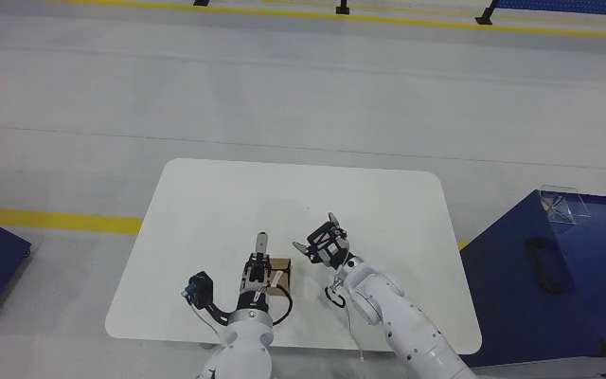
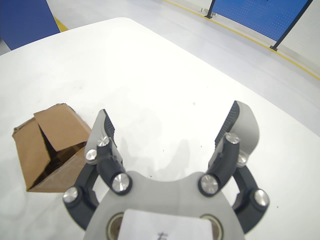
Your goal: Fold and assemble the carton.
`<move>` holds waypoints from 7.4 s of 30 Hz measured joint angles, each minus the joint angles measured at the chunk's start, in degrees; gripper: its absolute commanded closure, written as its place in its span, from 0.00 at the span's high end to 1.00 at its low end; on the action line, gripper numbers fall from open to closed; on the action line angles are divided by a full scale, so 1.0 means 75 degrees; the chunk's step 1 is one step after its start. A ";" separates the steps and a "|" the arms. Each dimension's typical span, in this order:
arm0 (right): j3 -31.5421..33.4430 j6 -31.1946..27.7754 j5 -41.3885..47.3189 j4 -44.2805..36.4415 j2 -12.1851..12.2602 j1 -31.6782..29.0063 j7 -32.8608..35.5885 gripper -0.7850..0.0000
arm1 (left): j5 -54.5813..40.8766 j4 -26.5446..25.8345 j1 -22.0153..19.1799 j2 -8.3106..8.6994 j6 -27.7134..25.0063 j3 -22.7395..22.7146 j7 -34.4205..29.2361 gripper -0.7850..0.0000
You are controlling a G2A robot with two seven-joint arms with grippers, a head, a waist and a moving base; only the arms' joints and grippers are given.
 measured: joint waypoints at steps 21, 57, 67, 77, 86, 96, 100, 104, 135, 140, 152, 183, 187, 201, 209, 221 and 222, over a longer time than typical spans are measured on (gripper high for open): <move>-0.0181 -0.0265 -0.0255 -0.0591 -0.0118 -0.0163 0.0289 1.00 | -0.1827 -0.0176 0.1525 0.0111 -0.4306 -0.1098 -0.0874 1.00; -0.0844 -0.0150 -0.1095 0.0602 -0.0612 0.0204 0.0148 1.00 | -0.3256 0.4058 0.0283 -0.0001 -0.6540 -0.1121 -0.0386 1.00; -0.0808 -0.0197 -0.1243 0.0607 -0.0668 0.0203 0.0231 1.00 | -0.3263 0.4612 -0.0139 -0.0100 -0.6807 -0.1099 0.0398 1.00; -0.0824 -0.0230 -0.1373 0.0672 -0.0737 0.0198 0.0353 1.00 | -0.3370 0.5099 -0.0496 -0.0196 -0.7002 -0.1049 0.0753 1.00; -0.0861 -0.0207 -0.1577 0.0689 -0.0794 0.0166 0.0498 1.00 | -0.3340 0.4796 -0.0468 -0.0192 -0.7358 -0.1329 0.0741 1.00; -0.0759 -0.0231 -0.1770 0.0646 -0.0795 0.0024 0.0451 1.00 | -0.3131 0.4351 -0.0187 -0.0216 -0.8331 -0.1293 0.0450 1.00; -0.0651 -0.0190 -0.1843 0.0564 -0.0774 -0.0047 0.0412 1.00 | -0.2931 0.4286 -0.0125 -0.0212 -0.8397 -0.1212 0.0148 1.00; -0.0400 -0.0216 -0.1992 0.0269 -0.0681 -0.0227 0.0519 1.00 | -0.2793 0.4247 -0.0067 -0.0223 -0.8414 -0.1103 0.0034 1.00; 0.2332 -0.1556 -0.1448 -0.2375 0.0116 -0.2078 0.1809 1.00 | -0.1776 0.4388 -0.0428 -0.0395 -0.7099 -0.0298 0.0336 1.00; 0.2335 -0.1554 -0.1449 -0.2380 0.0117 -0.2080 0.1809 1.00 | -0.1863 0.3810 -0.0084 -0.0371 -0.7573 -0.0264 0.0055 1.00; 0.2759 -0.1619 -0.0601 -0.2683 0.0157 -0.2189 0.2051 1.00 | -0.0622 0.2050 0.0647 -0.0153 -0.6883 -0.0959 -0.0444 1.00; 0.1996 -0.1217 0.0442 -0.1987 -0.0059 -0.1352 0.3697 1.00 | 0.1371 0.1300 0.0035 0.0407 -0.2146 -0.2938 -0.5947 1.00; 0.1995 -0.1195 0.0431 -0.1991 -0.0059 -0.1356 0.3687 1.00 | 0.1373 0.1298 0.0038 0.0407 -0.2255 -0.2930 -0.5889 1.00; 0.1619 -0.0620 -0.0161 -0.2052 -0.0111 -0.1391 0.3477 1.00 | 0.3286 0.3176 -0.0687 0.0573 -0.2804 -0.2233 -0.6054 0.99; 0.1523 -0.0411 -0.0496 -0.2018 -0.0125 -0.1337 0.3432 1.00 | 0.2047 0.3793 -0.0788 0.0562 -0.3558 -0.2304 -0.5791 0.80; 0.1499 -0.0139 -0.0640 -0.2063 -0.0147 -0.1378 0.3454 1.00 | 0.1611 0.4144 -0.0820 0.0607 -0.3845 -0.2097 -0.5714 0.45; 0.1483 -0.0113 -0.0645 -0.2043 -0.0154 -0.1359 0.3474 1.00 | 0.1612 0.4144 -0.0823 0.0613 -0.3852 -0.2069 -0.5715 0.45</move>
